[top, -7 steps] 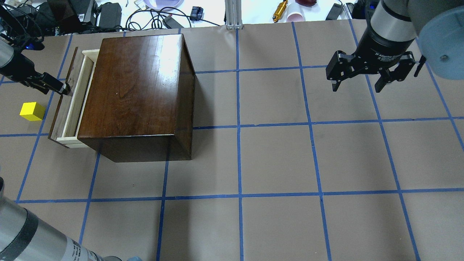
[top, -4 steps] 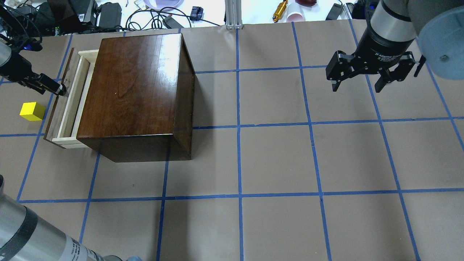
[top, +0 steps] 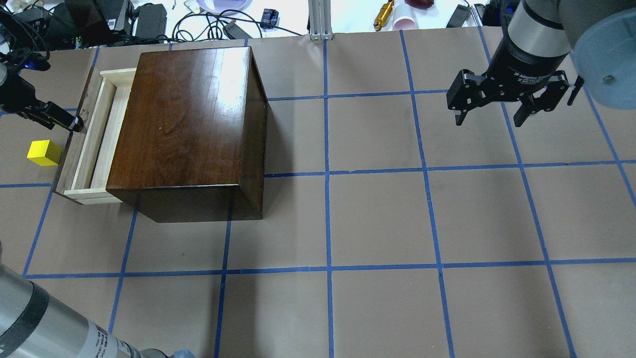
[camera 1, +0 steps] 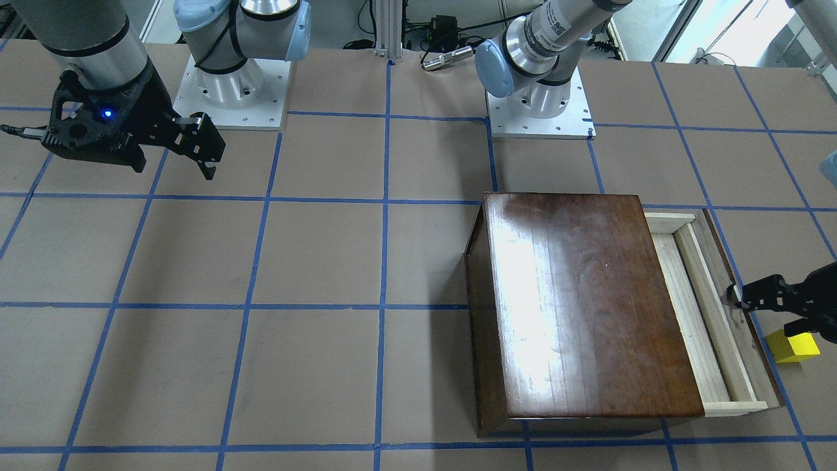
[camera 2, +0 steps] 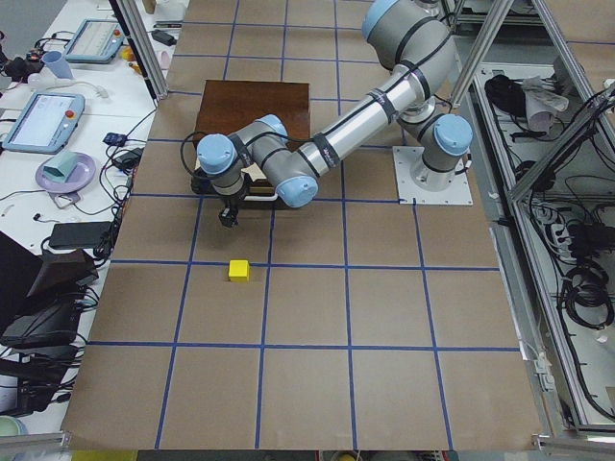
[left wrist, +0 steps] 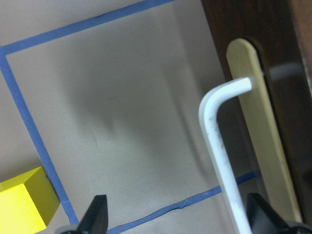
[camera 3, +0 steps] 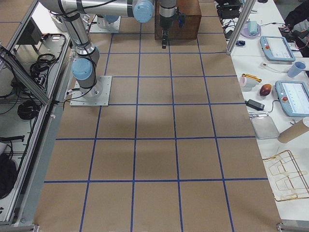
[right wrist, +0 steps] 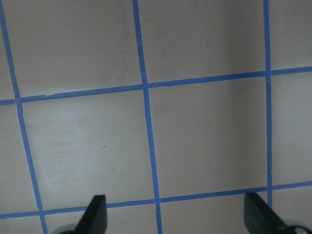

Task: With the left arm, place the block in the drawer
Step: 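Pull the drawer open with the left gripper, away from the cabinet, then release the handle and lower the left gripper over the yellow cube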

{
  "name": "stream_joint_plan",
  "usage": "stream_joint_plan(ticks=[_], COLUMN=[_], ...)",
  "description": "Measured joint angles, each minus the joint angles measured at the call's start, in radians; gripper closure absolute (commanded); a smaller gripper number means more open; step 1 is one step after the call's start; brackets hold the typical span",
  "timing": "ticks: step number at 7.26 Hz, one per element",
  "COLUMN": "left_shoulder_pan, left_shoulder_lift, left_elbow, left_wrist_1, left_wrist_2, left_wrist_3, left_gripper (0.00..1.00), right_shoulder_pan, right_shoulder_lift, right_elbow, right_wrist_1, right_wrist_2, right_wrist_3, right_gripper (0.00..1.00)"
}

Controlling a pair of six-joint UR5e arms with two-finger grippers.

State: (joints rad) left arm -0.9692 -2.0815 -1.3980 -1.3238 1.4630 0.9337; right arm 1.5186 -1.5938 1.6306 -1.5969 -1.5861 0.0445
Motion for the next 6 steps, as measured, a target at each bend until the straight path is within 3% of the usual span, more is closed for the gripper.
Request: stream_joint_plan(ticks=[6], left_shoulder_pan=[0.011], left_shoulder_lift=[0.015], left_elbow=[0.007], left_wrist_1=[-0.003], left_wrist_2=[-0.002], left_wrist_3=[0.02], left_gripper=[0.0], right_shoulder_pan=[0.0], right_shoulder_lift=[0.0], right_elbow=[0.0], right_wrist_1=[0.0], right_wrist_2=[0.0], right_wrist_3=[0.0], right_gripper=[0.0])
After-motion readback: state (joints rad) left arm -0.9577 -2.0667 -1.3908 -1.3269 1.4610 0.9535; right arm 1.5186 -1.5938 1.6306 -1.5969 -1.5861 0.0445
